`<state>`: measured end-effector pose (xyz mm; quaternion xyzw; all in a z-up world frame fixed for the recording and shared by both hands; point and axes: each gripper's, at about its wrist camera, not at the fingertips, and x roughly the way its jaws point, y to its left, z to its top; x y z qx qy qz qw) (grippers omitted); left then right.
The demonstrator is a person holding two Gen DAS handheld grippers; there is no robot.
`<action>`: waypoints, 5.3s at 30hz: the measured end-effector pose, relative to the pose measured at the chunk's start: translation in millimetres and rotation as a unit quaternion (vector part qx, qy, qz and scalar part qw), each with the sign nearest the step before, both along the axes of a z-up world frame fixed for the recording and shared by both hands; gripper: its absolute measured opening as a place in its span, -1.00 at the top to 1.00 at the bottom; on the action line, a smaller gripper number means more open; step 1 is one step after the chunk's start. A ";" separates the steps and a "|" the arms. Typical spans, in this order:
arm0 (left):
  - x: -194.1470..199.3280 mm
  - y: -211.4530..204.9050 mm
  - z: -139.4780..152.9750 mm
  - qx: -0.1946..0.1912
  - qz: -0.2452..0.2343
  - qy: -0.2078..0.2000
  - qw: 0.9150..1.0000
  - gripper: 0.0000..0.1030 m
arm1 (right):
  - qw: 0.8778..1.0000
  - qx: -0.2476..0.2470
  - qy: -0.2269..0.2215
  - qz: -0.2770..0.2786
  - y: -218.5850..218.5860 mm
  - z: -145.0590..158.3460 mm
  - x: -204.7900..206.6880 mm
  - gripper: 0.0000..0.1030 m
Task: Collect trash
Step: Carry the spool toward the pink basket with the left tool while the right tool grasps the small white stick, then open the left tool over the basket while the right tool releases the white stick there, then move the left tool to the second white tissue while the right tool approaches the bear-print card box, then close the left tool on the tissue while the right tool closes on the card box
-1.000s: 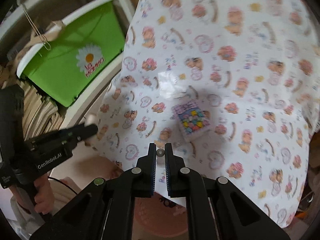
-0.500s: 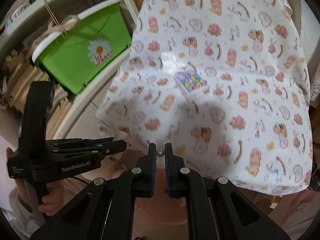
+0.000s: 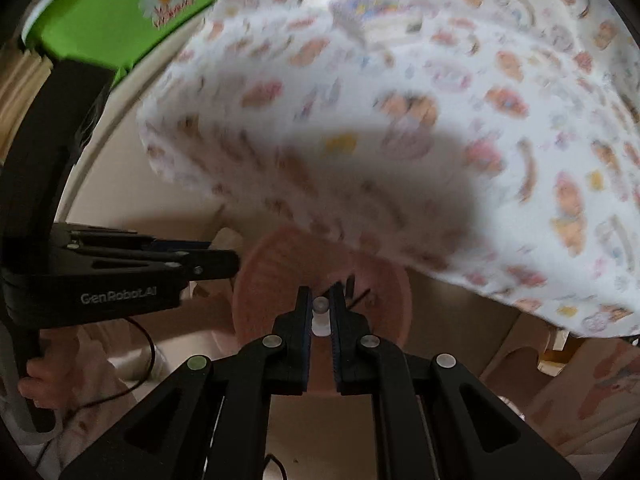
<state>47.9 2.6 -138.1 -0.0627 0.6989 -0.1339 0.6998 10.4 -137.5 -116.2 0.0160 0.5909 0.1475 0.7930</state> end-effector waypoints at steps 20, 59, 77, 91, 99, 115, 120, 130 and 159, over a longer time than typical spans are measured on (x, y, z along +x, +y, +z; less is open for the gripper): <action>-3.8 -6.0 -98.8 0.043 0.026 0.145 0.988 0.59 | 0.990 -0.026 0.125 -0.066 -34.0 -130.0 5.2 0.82; -16.0 9.3 102.3 0.105 0.034 -0.330 0.938 -0.99 | 0.958 -0.012 -0.250 -0.141 -60.3 61.4 -21.2 -0.28; -25.6 -12.5 128.5 0.106 0.020 -0.457 0.883 -0.99 | 0.942 -0.006 -0.318 -0.105 -80.8 83.6 -12.0 -0.75; 15.4 -19.5 214.7 0.101 0.019 -0.525 0.845 -0.99 | 0.908 -0.057 -0.412 -0.056 -64.0 181.0 5.9 -0.75; 48.4 6.4 193.6 0.095 0.055 -0.496 0.861 -1.00 | 0.905 -0.053 -0.418 -0.057 -65.1 176.2 20.2 -0.75; 87.6 43.8 187.6 0.053 0.096 -0.452 0.885 -1.00 | 0.923 -0.018 -0.379 -0.068 -56.5 139.4 68.8 -0.81; 105.6 47.4 184.1 0.066 0.099 -0.440 0.890 -1.00 | 0.928 -0.006 -0.368 -0.058 -43.8 146.0 88.7 -0.81; 122.4 54.1 183.4 0.090 0.127 -0.436 0.886 -1.00 | 0.939 -0.017 -0.340 -0.052 -17.0 123.9 127.6 -0.81; 175.8 42.6 143.3 -0.065 0.121 -0.313 0.940 -0.29 | 0.966 0.016 -0.251 -0.055 -35.0 64.2 142.8 -0.06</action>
